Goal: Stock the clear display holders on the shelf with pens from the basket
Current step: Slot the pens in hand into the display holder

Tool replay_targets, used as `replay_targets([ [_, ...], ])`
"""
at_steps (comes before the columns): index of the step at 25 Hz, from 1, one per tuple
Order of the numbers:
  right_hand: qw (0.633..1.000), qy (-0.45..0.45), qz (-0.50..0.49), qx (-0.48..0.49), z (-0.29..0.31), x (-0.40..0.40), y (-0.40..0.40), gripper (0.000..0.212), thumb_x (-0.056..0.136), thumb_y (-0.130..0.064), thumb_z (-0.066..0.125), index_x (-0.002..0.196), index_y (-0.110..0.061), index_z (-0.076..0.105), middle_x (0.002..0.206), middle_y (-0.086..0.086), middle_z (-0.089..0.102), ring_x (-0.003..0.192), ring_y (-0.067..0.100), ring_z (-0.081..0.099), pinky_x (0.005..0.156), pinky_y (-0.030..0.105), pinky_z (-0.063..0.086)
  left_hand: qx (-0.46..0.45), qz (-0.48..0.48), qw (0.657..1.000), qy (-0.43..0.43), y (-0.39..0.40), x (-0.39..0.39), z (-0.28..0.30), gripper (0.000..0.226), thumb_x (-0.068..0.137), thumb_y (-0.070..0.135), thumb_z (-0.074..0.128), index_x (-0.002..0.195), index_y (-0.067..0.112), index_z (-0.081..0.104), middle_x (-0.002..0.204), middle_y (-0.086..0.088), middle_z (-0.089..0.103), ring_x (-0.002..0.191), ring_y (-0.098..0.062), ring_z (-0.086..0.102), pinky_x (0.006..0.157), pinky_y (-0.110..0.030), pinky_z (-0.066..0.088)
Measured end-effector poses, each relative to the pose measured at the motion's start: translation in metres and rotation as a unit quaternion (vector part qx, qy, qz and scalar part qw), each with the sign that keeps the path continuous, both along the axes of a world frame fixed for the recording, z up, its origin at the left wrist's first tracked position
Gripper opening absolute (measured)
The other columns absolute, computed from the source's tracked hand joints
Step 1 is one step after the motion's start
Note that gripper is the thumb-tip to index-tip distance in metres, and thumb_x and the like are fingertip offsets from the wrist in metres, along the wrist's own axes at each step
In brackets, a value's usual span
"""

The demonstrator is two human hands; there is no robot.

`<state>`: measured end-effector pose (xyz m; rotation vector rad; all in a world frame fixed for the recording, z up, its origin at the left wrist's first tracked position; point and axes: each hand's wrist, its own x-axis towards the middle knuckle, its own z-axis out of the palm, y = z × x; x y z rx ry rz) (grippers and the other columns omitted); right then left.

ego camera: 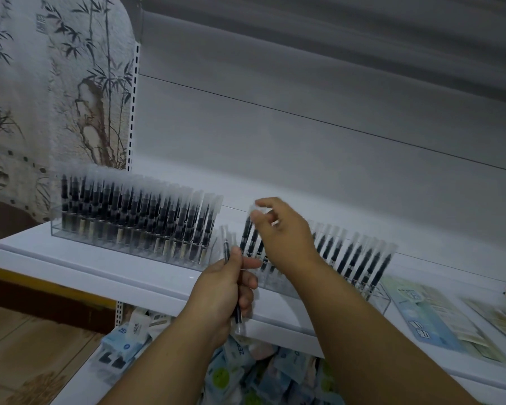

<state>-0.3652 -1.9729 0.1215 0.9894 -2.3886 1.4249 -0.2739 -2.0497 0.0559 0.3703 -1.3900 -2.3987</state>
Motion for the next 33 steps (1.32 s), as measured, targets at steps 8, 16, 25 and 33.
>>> replay_targets([
  [8, 0.987, -0.044, -0.049, -0.144, 0.018, -0.011, 0.018, 0.005, 0.092, -0.02, 0.066, 0.096, -0.02, 0.069, 0.087, -0.003, 0.07, 0.065, 0.007, 0.061, 0.059, 0.023, 0.05, -0.018, -0.006, 1.0, -0.015, 0.004, -0.001, 0.002, 0.049, 0.1, 0.045, 0.044, 0.101, 0.002, 0.068, 0.059, -0.006, 0.058, 0.04, -0.015, 0.037, 0.04, -0.023, 0.031],
  [16, 0.993, 0.026, -0.055, -0.097, 0.011, -0.002, 0.015, 0.033, 0.096, -0.031, 0.059, 0.128, -0.037, 0.052, 0.091, -0.014, 0.064, 0.069, 0.0, 0.06, 0.07, 0.021, 0.05, 0.007, 0.051, 0.998, 0.024, 0.002, -0.005, 0.001, 0.032, 0.102, 0.03, 0.047, 0.082, 0.007, 0.055, 0.051, -0.001, 0.041, 0.036, -0.011, 0.026, 0.038, -0.018, 0.022],
  [25, 0.986, 0.131, -0.091, -0.054, 0.008, -0.013, 0.012, 0.036, 0.098, -0.023, 0.056, 0.132, -0.031, 0.046, 0.097, -0.01, 0.061, 0.07, 0.008, 0.059, 0.067, 0.03, 0.052, -0.013, 0.078, 0.997, -0.006, 0.002, -0.003, 0.0, 0.033, 0.102, 0.033, 0.048, 0.089, 0.004, 0.059, 0.053, -0.003, 0.045, 0.034, -0.01, 0.029, 0.036, -0.019, 0.025],
  [33, 0.987, 0.135, -0.08, -0.014, 0.003, -0.026, 0.005, 0.033, 0.098, -0.023, 0.055, 0.13, -0.029, 0.046, 0.096, -0.008, 0.059, 0.076, 0.012, 0.059, 0.067, 0.031, 0.049, -0.01, 0.079, 0.997, -0.02, 0.001, -0.004, -0.004, 0.03, 0.102, 0.03, 0.049, 0.09, 0.004, 0.059, 0.054, -0.004, 0.045, 0.035, -0.012, 0.028, 0.037, -0.02, 0.025],
])
